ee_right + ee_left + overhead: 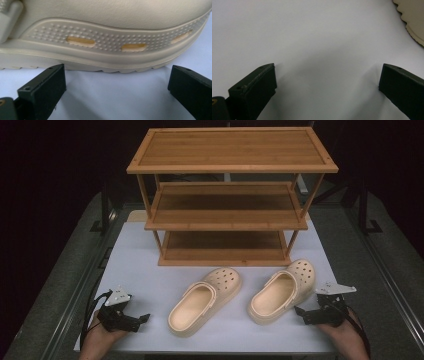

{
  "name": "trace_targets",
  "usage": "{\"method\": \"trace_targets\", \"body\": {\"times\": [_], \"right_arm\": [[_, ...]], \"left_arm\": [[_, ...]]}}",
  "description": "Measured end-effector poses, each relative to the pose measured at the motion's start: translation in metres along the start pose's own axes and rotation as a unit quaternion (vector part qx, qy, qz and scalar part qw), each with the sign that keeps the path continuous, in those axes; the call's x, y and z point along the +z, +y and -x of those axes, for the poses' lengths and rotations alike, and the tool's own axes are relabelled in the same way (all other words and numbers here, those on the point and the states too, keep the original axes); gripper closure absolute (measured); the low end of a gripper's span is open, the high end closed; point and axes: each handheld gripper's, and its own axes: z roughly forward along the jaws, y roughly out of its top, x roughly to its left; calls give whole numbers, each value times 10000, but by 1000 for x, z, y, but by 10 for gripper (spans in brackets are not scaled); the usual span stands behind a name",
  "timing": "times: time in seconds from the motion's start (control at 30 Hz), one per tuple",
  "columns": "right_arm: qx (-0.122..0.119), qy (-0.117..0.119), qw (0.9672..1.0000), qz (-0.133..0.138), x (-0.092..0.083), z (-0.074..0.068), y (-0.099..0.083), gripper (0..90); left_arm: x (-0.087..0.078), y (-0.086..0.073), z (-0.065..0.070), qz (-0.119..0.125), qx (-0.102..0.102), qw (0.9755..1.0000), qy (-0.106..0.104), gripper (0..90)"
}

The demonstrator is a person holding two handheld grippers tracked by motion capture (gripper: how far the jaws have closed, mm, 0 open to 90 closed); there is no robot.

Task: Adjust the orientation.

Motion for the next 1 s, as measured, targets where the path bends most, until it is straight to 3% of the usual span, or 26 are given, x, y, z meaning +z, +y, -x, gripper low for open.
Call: {"method": "trace_targets", "body": {"times": [0.37, 0.63, 0.77, 0.83, 0.9, 1.0], "right_arm": [[4, 4, 10000, 1, 0, 0, 0, 11], [7, 6, 10000, 4, 0, 0, 0, 12], [6, 6, 10000, 5, 0, 0, 0, 12], [7, 6, 10000, 5, 0, 0, 0, 11], [7, 6, 10000, 4, 0, 0, 0, 11], [8, 7, 10000, 3, 0, 0, 0, 11]], "left_arm": [[-1, 0, 0, 9, -14, 10000, 20, 14], [-6, -2, -5, 148, -96, 9998, 61, 152], [-7, -1, -5, 133, -53, 9999, 56, 164], [-9, 0, -4, 188, -36, 9998, -42, 266], [-10, 1, -4, 200, -33, 9998, -20, 292], [-16, 9, -3, 312, -22, 9995, -95, 410]]}}
